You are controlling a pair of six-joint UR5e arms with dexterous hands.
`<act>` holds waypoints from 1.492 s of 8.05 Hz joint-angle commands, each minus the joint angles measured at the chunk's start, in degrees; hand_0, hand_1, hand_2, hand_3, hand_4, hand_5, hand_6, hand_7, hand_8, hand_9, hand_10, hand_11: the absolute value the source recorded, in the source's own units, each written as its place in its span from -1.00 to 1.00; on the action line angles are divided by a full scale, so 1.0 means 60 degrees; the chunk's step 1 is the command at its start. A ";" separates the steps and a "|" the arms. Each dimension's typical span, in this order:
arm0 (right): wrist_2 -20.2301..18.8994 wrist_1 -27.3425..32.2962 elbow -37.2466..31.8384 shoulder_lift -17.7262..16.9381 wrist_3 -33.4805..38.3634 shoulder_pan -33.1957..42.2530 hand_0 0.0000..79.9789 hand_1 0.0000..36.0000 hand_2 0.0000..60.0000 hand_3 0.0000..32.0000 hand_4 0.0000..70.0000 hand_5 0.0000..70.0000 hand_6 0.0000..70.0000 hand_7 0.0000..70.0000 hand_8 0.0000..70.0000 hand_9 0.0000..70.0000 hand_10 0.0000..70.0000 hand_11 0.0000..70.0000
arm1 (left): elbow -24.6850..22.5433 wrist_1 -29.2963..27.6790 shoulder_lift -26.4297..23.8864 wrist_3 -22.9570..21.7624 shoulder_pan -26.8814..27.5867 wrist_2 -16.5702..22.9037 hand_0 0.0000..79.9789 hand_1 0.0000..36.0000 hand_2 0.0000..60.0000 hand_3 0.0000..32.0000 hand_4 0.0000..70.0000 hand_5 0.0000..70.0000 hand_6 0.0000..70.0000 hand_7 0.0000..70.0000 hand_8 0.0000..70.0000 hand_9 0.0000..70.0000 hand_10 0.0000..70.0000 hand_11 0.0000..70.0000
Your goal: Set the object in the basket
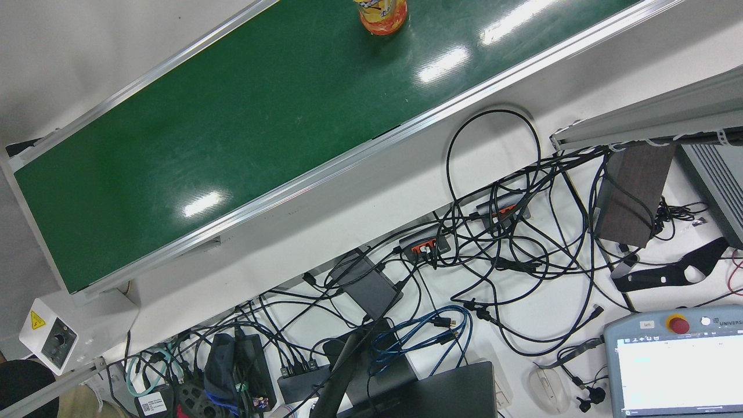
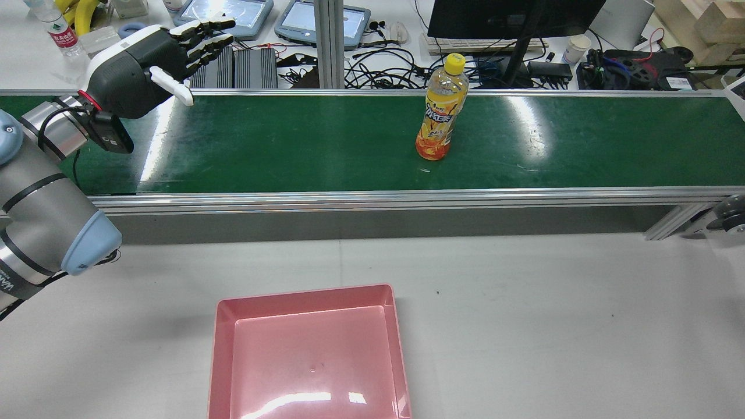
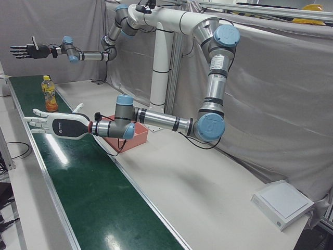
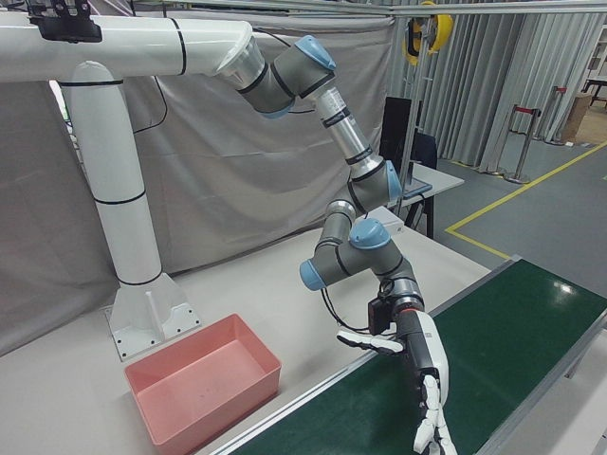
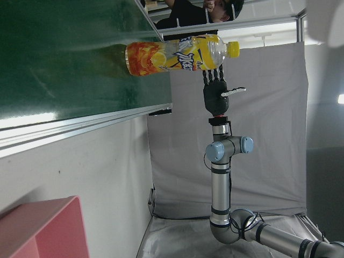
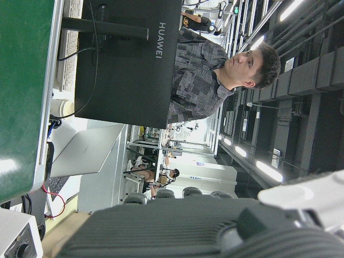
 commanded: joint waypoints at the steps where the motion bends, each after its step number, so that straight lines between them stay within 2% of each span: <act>1: 0.0000 0.0000 0.0014 0.0000 0.0000 0.0005 -1.00 -1.00 -1.00 -1.00 -1.00 -1.00 -1.00 -1.00 -1.00 -1.00 -1.00 -1.00 | 0.0021 0.0277 -0.0020 0.0419 -0.0012 -0.0015 0.49 -0.86 -1.00 -0.93 -0.62 -0.51 -0.97 -0.97 -0.79 -0.73 -0.98 -0.94; 12: 0.0000 0.0000 0.0014 0.0000 0.0000 0.0005 -1.00 -1.00 -1.00 -1.00 -1.00 -1.00 -1.00 -1.00 -1.00 -1.00 -1.00 -1.00 | 0.0021 0.0248 -0.0020 0.0376 -0.0012 -0.0015 0.49 -0.85 -1.00 -0.84 -0.63 -0.59 -0.99 -0.97 -0.81 -0.75 -0.98 -0.93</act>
